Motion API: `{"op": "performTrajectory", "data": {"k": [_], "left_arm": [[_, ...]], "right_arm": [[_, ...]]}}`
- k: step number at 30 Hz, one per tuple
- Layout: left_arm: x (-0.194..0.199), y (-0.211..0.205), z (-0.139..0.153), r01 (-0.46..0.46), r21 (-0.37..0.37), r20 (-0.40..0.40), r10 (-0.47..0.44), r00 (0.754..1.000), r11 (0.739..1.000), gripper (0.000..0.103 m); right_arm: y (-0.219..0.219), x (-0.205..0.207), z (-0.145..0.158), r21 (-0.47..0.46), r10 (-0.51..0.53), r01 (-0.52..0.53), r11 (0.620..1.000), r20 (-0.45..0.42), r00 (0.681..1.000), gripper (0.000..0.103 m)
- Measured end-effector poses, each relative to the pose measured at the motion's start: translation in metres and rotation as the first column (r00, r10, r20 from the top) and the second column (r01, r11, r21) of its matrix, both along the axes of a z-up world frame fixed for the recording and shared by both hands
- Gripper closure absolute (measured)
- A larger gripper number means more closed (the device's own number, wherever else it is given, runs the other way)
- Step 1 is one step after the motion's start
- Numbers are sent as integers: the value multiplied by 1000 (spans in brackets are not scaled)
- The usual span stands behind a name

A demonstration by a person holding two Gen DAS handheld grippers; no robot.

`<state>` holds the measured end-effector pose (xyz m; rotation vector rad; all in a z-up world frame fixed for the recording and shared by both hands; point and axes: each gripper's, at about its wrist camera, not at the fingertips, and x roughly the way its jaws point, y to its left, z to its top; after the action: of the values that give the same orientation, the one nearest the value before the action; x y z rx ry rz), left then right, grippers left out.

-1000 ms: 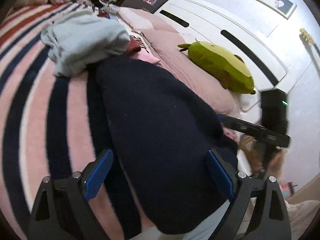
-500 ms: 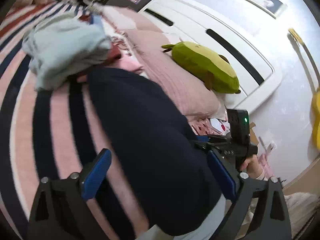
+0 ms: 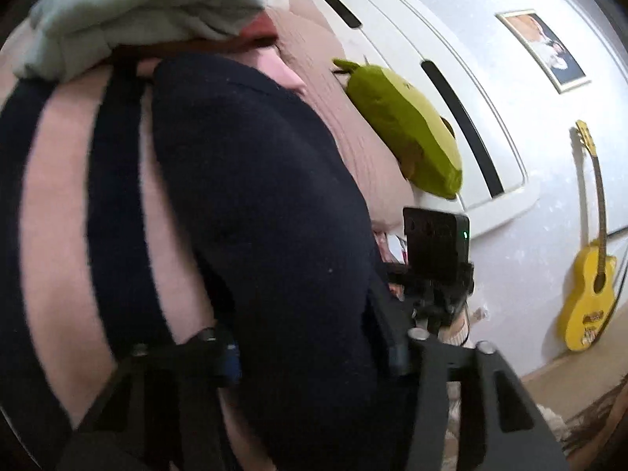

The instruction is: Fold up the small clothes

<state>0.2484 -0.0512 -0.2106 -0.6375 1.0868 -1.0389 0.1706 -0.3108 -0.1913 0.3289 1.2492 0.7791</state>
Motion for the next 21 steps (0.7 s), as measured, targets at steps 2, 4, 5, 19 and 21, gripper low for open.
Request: {"op": "performTrajectory", "data": {"k": [2, 4, 5, 19, 21], "left_arm": [[-4, 4, 11, -24, 42, 40, 22, 999, 999, 67], [-12, 11, 25, -30, 87, 92, 22, 996, 996, 68], [-15, 14, 30, -36, 104, 109, 25, 994, 994, 69], [-50, 142, 164, -259, 301, 384, 132, 914, 918, 69], [-54, 172, 183, -313, 321, 415, 164, 895, 894, 70]], "right_arm": [[8, 3, 0, 39, -5, 4, 999, 15, 1000, 24], [9, 5, 1, 136, -22, 20, 991, 18, 1000, 45], [10, 3, 3, 172, -23, 18, 985, 29, 999, 48], [142, 13, 76, 307, 57, -127, 943, 226, 972, 64], [177, 20, 91, 325, 84, -167, 931, 254, 964, 64]]}}
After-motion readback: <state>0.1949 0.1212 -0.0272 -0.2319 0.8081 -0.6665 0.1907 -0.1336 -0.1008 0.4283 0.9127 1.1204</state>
